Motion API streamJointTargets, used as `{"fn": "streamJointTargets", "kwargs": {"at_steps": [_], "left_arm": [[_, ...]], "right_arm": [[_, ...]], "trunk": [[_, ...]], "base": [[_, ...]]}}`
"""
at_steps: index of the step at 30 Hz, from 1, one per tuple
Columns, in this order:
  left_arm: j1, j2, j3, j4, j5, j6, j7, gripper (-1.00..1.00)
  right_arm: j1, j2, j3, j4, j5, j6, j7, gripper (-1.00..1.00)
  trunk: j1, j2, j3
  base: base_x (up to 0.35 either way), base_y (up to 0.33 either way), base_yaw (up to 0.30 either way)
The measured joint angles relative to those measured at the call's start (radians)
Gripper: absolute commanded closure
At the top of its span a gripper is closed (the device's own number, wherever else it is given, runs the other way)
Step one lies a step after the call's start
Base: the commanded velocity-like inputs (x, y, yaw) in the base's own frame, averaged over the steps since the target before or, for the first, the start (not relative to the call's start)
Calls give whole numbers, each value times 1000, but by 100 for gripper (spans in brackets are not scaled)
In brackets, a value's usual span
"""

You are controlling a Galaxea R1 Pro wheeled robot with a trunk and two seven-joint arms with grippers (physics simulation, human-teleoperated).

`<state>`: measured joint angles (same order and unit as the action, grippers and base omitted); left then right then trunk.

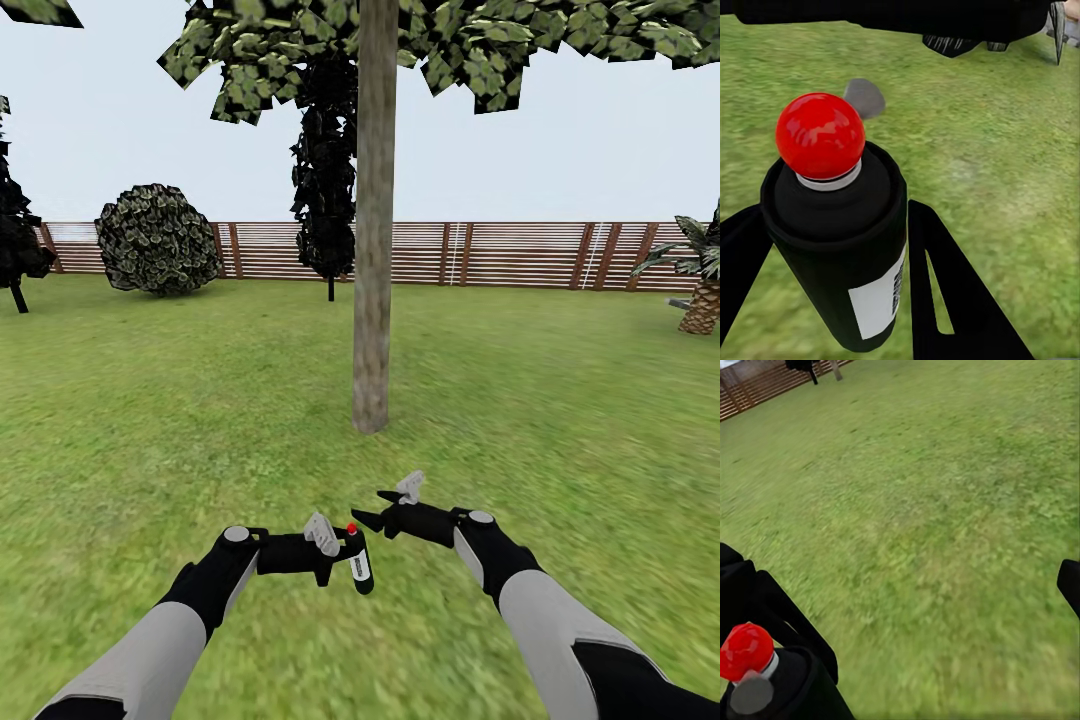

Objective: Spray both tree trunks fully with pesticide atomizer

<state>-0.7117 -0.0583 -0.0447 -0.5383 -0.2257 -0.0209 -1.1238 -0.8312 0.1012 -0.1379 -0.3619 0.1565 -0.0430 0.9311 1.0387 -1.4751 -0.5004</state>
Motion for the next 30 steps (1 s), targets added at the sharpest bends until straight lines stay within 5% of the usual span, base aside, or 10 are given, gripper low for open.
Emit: {"fn": "streamJointTargets", "kwargs": {"at_steps": [30], "left_arm": [[0,0,0,0,0,0,1,100]], "right_arm": [[1,0,1,1,-1,0,0,-100]], "trunk": [[0,0,0]], "base": [[0,0,0]]}}
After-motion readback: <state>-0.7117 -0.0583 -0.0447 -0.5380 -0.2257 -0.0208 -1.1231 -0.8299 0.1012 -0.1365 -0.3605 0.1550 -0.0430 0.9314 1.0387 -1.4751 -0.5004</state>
